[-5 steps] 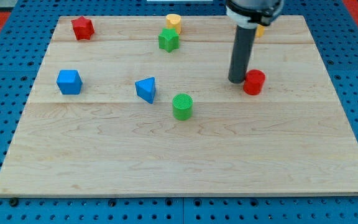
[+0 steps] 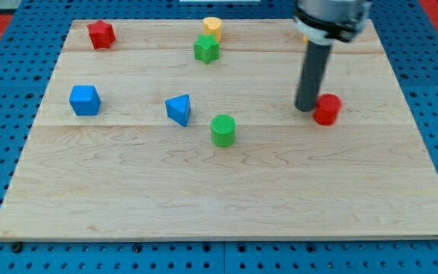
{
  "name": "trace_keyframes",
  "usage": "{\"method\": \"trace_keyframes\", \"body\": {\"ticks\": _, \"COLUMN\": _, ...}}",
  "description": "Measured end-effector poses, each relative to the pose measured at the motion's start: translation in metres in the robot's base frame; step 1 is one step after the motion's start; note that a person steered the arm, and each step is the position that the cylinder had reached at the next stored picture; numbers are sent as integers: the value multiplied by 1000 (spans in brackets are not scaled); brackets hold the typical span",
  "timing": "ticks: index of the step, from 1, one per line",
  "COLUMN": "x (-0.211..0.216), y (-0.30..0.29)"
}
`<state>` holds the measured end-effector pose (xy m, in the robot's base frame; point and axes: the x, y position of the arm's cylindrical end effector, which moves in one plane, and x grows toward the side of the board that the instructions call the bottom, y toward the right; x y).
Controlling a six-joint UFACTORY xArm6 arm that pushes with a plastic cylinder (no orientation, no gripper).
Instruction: Place the red circle at the bottom right
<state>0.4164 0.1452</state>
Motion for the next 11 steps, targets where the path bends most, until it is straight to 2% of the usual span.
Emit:
{"method": "trace_keyframes", "body": {"ticks": 1, "x": -36, "y": -4}}
{"method": "trace_keyframes", "body": {"ticks": 2, "x": -13, "y": 30}}
{"method": "trace_keyframes", "body": {"ticks": 3, "x": 52, "y": 32}}
{"method": "trace_keyframes", "body": {"ticks": 4, "x": 57, "y": 20}}
{"method": "trace_keyframes", "body": {"ticks": 6, "x": 35, "y": -25}}
{"method": "trace_keyframes", "body": {"ticks": 7, "x": 53, "y": 22}}
{"method": "trace_keyframes", "body": {"ticks": 8, "x": 70, "y": 44}}
{"method": "trace_keyframes", "body": {"ticks": 9, "x": 100, "y": 37}}
{"method": "trace_keyframes", "body": {"ticks": 11, "x": 88, "y": 28}}
